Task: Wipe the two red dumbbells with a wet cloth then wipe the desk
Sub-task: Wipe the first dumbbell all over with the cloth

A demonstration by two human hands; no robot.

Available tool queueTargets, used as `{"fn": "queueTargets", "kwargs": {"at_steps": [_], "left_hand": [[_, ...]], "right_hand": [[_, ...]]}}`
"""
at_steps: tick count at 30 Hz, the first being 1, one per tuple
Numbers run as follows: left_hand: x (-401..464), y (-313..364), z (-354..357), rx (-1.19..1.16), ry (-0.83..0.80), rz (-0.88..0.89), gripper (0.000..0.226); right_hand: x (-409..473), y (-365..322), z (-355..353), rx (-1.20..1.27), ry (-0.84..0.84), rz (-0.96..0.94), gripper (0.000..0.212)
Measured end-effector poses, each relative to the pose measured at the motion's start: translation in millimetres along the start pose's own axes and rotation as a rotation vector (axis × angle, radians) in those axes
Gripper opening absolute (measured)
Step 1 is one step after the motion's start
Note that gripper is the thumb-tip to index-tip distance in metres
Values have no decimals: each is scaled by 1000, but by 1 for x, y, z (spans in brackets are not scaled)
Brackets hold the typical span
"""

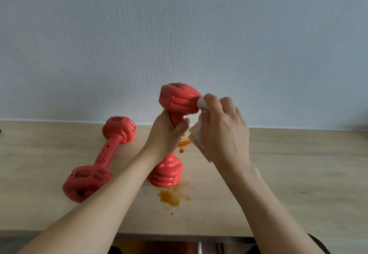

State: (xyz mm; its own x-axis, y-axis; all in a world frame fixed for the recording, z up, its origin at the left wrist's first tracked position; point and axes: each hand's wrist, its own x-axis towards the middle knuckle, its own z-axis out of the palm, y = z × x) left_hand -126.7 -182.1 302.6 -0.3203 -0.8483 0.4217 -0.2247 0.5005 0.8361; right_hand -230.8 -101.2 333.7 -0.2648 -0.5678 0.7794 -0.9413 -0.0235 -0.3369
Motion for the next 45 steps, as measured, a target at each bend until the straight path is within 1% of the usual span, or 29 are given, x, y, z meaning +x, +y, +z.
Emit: {"fn": "queueTargets", "kwargs": {"at_steps": [2, 5, 8, 10, 12, 15, 18, 20, 22, 25, 30, 32, 36, 38, 42, 45], "left_hand": [[3, -3, 1, -8, -12, -12, 30], [5, -5, 1, 12, -14, -6, 24], [5, -7, 1, 19, 38, 29, 19], [6, -8, 3, 11, 49, 32, 9], [6, -8, 4, 10, 24, 20, 11], [3, -1, 2, 2, -25, -8, 16], [-4, 7, 2, 2, -118, 14, 15], [-7, 10, 3, 8, -141, 31, 21], [-7, 11, 2, -8, -132, 10, 26], [-4, 7, -2, -28, -83, -43, 17], [-2, 6, -8, -105, -10, -91, 16], [-2, 5, -7, -115, -18, -92, 16], [-2, 4, -4, -62, -42, -104, 9], [-2, 5, -3, -44, -12, -92, 10], [-4, 4, -2, -32, 40, -29, 10], [-4, 6, -2, -38, 22, -35, 8]], "right_hand": [[3, 3, 4, 13, -28, 39, 26], [4, 6, 5, 42, -49, 58, 30], [2, -5, 1, 42, -25, -8, 20], [-1, -15, 1, 46, -10, -42, 21], [1, -16, 1, 98, 1, -23, 21], [9, 2, 3, 214, -14, 66, 18], [18, 23, 10, 300, -79, 154, 17], [19, 28, 14, 311, -112, 172, 19], [16, 28, 14, 307, -121, 166, 21], [7, 22, 9, 285, -142, 154, 20], [-5, -6, -6, 245, -117, -38, 28], [-4, -7, -6, 197, -115, -31, 29], [-1, 10, 2, 157, -148, 59, 25], [-2, 7, 0, 134, -114, 30, 24], [-5, -15, -4, 47, -45, -94, 21], [-3, -11, -3, 78, -32, -45, 19]]}}
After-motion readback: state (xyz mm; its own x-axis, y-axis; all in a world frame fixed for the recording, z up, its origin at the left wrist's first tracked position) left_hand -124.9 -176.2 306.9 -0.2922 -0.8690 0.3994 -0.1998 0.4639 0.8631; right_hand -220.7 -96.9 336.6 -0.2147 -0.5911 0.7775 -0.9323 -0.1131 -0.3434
